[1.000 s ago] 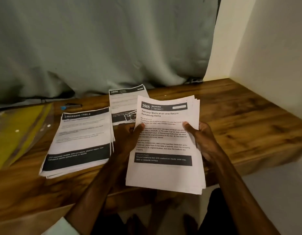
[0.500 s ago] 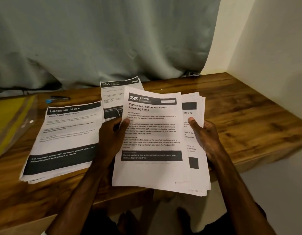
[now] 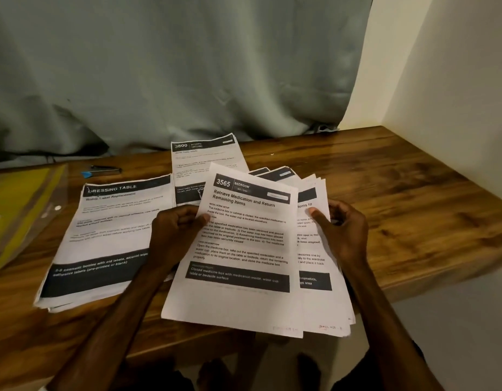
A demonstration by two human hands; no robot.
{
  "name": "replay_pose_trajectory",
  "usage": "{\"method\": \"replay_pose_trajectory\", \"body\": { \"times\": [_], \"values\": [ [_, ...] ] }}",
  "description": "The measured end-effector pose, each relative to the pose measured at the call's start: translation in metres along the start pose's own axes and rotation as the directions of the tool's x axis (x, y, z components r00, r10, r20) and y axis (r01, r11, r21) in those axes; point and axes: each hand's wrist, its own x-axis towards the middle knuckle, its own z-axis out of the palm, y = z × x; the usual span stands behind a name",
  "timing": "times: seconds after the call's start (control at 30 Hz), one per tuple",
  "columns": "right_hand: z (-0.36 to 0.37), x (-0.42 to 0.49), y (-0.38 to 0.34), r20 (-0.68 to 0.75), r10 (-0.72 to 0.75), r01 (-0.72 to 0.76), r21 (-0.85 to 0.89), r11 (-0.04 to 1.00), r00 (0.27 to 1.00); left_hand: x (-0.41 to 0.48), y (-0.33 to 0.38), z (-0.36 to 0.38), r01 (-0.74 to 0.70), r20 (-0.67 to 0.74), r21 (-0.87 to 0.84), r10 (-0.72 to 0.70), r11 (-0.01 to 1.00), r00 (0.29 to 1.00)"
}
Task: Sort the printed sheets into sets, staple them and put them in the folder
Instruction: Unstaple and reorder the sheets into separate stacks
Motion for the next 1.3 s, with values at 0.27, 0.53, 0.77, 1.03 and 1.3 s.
{"method": "replay_pose_trajectory", "body": {
  "times": [0.27, 0.53, 0.77, 1.03, 1.3],
  "values": [
    [0.004, 0.013, 0.006, -0.128, 0.002, 0.002, 0.026, 1.0, 0.992, -0.005, -0.004, 0.0, -0.068, -0.112, -0.023, 0.065, 0.997, 0.992],
    [0.003, 0.016, 0.013, -0.173, -0.007, 0.015, 0.043, 0.999, 0.985, -0.008, -0.009, 0.0, -0.057, -0.141, -0.058, 0.048, 0.997, 0.989],
    [0.001, 0.016, 0.012, -0.234, -0.021, 0.029, 0.031, 0.999, 0.972, -0.005, -0.012, 0.001, -0.016, -0.119, -0.085, 0.006, 0.996, 0.993],
    [0.0, 0.016, 0.01, -0.241, -0.067, 0.072, 0.013, 0.997, 0.968, -0.005, -0.011, 0.002, 0.032, -0.092, -0.13, -0.044, 0.991, 0.995],
    [0.001, 0.016, 0.008, -0.232, 0.002, 0.024, 0.112, 0.993, 0.973, -0.005, -0.011, 0.001, 0.014, -0.089, -0.102, -0.023, 0.995, 0.996]
  ]
}}
